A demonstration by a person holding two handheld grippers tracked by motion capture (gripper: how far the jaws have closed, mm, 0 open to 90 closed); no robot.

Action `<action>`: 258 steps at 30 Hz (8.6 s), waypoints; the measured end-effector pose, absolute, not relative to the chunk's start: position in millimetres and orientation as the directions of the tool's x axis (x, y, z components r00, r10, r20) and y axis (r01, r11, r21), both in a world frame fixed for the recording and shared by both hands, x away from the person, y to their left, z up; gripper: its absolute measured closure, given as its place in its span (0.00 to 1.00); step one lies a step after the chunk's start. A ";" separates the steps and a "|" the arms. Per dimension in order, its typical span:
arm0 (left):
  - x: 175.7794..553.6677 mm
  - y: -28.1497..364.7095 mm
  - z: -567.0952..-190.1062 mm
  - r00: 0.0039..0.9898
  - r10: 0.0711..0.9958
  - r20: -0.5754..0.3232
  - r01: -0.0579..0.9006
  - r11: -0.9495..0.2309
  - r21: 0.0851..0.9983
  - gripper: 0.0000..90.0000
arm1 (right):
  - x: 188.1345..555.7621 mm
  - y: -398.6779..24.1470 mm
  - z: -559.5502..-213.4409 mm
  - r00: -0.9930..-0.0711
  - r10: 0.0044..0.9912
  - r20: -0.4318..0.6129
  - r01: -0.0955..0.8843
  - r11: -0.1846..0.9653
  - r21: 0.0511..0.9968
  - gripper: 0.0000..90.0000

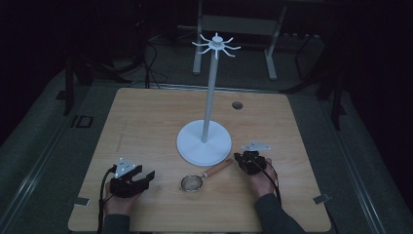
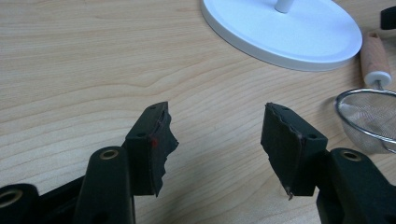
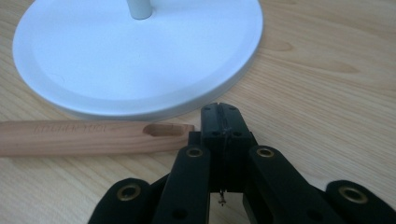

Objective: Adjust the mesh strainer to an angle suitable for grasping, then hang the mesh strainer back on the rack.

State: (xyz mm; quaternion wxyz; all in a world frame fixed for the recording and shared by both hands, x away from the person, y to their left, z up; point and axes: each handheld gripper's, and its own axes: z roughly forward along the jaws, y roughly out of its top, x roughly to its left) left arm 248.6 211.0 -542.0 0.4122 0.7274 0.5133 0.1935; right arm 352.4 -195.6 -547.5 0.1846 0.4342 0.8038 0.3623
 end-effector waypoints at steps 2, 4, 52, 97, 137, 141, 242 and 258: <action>248.4 210.8 -541.8 0.399 0.906 -0.141 0.585 -0.134 0.800 0.48 | 352.9 -193.0 -549.3 -0.560 0.828 0.022 0.569 0.365 0.737 1.00; 248.3 210.6 -541.8 0.399 0.906 -0.140 0.584 -0.134 0.801 0.48 | 352.7 -190.7 -551.0 -0.574 0.819 0.012 0.562 0.384 0.733 1.00; 247.4 207.9 -540.8 0.414 0.902 -0.123 0.572 -0.153 0.806 0.48 | 319.5 -173.6 -537.9 -0.660 0.751 0.002 0.489 0.428 0.760 0.86; 275.0 155.5 -504.1 0.553 0.822 -0.139 0.561 -0.243 0.791 0.52 | 320.4 -254.1 -536.6 -0.500 0.866 -0.006 0.544 0.320 0.776 0.59; 300.5 81.4 -504.4 0.721 0.685 -0.103 0.610 -0.558 0.563 0.58 | 321.2 -263.4 -535.5 -0.484 0.875 0.006 0.552 0.301 0.778 0.58; 301.9 76.4 -505.5 0.733 0.673 -0.102 0.611 -0.584 0.534 0.58 | 321.3 -263.2 -535.6 -0.486 0.874 0.005 0.552 0.303 0.777 0.58; 306.6 93.0 -457.1 0.625 0.770 -0.133 0.596 -0.359 0.718 0.77 | 319.8 -261.1 -538.5 -0.496 0.868 -0.023 0.527 0.321 0.787 0.56; 304.4 100.7 -439.7 0.597 0.789 -0.144 0.544 -0.267 0.795 0.77 | 319.6 -261.1 -538.6 -0.492 0.870 -0.027 0.525 0.322 0.788 0.56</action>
